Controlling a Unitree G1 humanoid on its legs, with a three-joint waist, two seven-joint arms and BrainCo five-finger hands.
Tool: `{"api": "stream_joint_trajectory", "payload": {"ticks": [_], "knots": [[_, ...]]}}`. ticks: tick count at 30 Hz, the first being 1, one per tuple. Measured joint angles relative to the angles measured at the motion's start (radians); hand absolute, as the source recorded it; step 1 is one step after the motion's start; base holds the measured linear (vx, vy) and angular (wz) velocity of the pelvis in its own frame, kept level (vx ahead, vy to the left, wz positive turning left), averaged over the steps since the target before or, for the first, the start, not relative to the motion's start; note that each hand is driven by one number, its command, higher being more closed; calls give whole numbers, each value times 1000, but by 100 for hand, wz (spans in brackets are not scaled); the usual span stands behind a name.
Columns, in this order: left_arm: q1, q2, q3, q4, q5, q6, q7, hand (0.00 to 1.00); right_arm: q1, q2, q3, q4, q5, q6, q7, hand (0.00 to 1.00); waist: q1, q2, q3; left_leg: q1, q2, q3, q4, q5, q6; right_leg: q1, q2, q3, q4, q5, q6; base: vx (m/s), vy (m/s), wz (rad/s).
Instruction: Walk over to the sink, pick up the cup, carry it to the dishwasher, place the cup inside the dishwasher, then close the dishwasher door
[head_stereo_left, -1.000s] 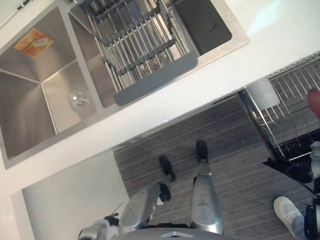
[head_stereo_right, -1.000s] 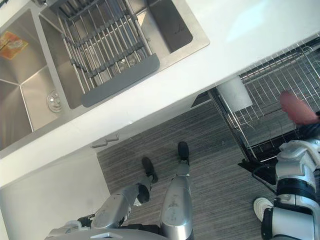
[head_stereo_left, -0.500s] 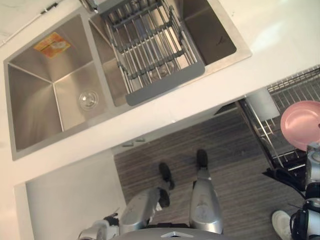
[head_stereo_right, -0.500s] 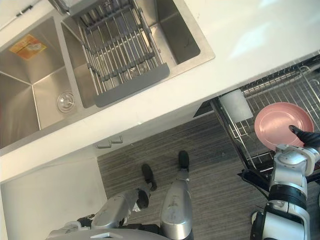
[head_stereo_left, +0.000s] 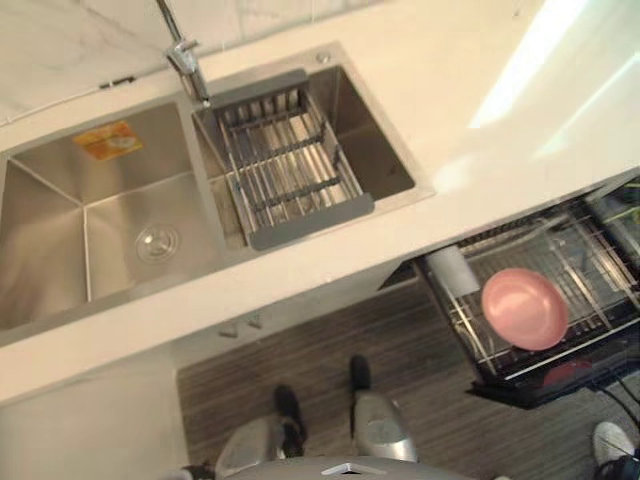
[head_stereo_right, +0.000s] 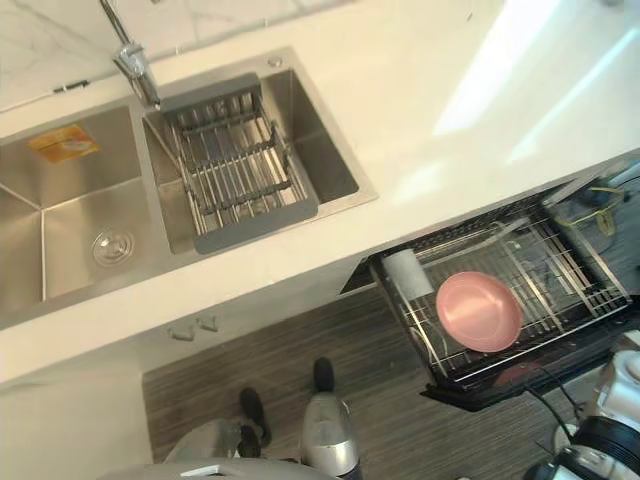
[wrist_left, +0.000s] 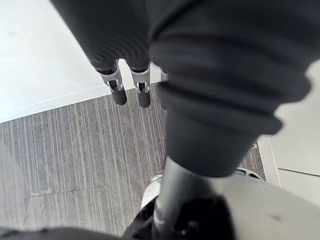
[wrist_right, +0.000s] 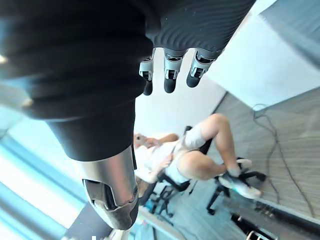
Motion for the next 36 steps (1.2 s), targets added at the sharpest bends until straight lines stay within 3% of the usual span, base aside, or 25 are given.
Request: {"api": "stream_joint_trajectory", "payload": {"ticks": [3, 5, 10, 12, 17, 19, 24, 25, 28, 33, 36], "knots": [[15, 3, 0, 21, -2, 19, -2, 0, 72, 2, -72, 109, 135, 11, 133, 0, -7, -20, -53, 15, -8, 4, -32, -4, 1, 11, -3, 3, -8, -5, 2, -19, 30, -7], [16, -3, 3, 47, -7, 30, 6, 0, 125, 37, -82, 114, 151, 10, 199, 0, -13, -18, -77, 32, -15, 7, -58, 3, 2, 13, -7, 4, -6, -9, 6, 1, 33, -6], [31, -7, 42, 58, -1, 41, 4, 0, 193, 260, -79, 114, 216, 4, 294, 0, -6, -32, -102, 63, -25, 8, -102, 24, 2, 24, -11, 3, -2, -15, 7, -5, 15, 0], [29, -14, 46, 58, 0, 38, 6, 0, 182, 377, -67, 115, 228, -11, 308, 0, 16, -25, -108, 62, -30, 4, -105, 27, 3, 24, -17, -1, -1, -15, 9, 0, 27, 8], [27, -40, 80, 58, 12, 16, 23, 0, 117, 464, 19, 115, 214, -63, 320, 0, 54, -4, -112, 60, -44, -28, -106, 35, 13, 32, -33, -29, 10, -20, 16, 12, 32, 19], [28, -45, 80, 58, 21, -4, 27, 0, 109, 473, 24, 117, 220, -78, 273, 0, 69, 6, -110, 62, -50, -53, -107, 39, 14, 47, -42, -53, 11, -25, 18, 19, 29, 42], [26, -51, 85, 57, 20, -29, 33, 0, 108, 473, 73, 117, 313, -135, 230, 0, 70, 35, -88, 61, -64, -101, -124, 70, 14, 47, -57, -91, 34, -41, 23, -3, 17, 27], [28, -52, 85, 57, 20, -43, 32, 0, 106, 473, 77, 116, 373, -179, 205, 0, 72, 49, -81, 61, -66, -123, -124, 76, 15, 47, -63, -112, 54, -52, 23, -16, -3, 31], [40, -54, 84, 58, 20, -71, 18, 0, 91, 474, 90, 110, 451, -250, 174, 0, 73, 71, -71, 59, -67, -151, -124, 83, 5, 47, -67, -127, 72, -72, 26, -34, -13, 25], [42, -82, 80, 78, 20, -107, -5, 0, 54, 473, 160, 94, 562, -342, 164, 0, 72, 123, -69, 28, -55, -197, -122, 99, -20, 44, -59, -173, 69, -77, 15, -61, -28, 26], [43, -83, 80, 83, 21, -115, -11, 0, 6, 472, 183, 90, 608, -375, 164, 0, 72, 137, -68, 12, -41, -224, -121, 114, -43, 42, -49, -203, 67, -75, 6, -59, -55, 27]]}}
